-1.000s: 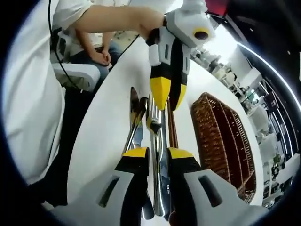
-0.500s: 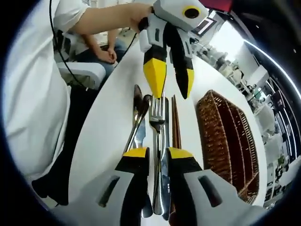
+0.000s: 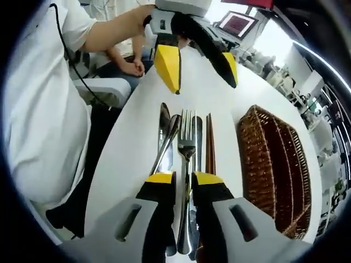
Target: Arrange the knives, forks, and spoons in their matching storage slots by inserting each utensil handle-first until every utensil is classified and aligned in the correct compartment
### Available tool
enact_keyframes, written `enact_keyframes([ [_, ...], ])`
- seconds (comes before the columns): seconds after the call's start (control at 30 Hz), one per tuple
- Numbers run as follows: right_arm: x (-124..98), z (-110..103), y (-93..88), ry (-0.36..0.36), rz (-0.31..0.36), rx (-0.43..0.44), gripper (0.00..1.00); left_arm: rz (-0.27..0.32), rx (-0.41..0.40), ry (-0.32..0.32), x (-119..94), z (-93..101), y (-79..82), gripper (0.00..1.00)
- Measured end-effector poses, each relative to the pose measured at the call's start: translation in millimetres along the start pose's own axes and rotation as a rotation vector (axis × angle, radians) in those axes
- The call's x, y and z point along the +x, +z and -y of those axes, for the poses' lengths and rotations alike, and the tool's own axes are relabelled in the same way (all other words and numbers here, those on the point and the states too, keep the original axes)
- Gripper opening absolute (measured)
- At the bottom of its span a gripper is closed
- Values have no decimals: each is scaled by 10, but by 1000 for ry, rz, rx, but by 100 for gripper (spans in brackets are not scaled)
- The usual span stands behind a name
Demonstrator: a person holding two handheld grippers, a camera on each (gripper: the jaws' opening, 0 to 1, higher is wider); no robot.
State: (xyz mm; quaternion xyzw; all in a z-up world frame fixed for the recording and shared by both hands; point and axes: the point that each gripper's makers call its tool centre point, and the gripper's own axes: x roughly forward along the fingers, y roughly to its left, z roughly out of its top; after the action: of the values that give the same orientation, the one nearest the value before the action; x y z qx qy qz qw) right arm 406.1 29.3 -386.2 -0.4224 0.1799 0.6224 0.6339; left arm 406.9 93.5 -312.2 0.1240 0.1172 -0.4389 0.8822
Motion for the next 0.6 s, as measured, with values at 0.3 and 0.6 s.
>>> enact_keyframes([
  [0.3, 66, 22, -19, 38, -39, 21, 8, 65, 32, 67, -66, 17, 4, 60],
  [0.6, 143, 23, -52, 72, -74, 42, 8, 82, 24, 120, -87, 54, -81, 64],
])
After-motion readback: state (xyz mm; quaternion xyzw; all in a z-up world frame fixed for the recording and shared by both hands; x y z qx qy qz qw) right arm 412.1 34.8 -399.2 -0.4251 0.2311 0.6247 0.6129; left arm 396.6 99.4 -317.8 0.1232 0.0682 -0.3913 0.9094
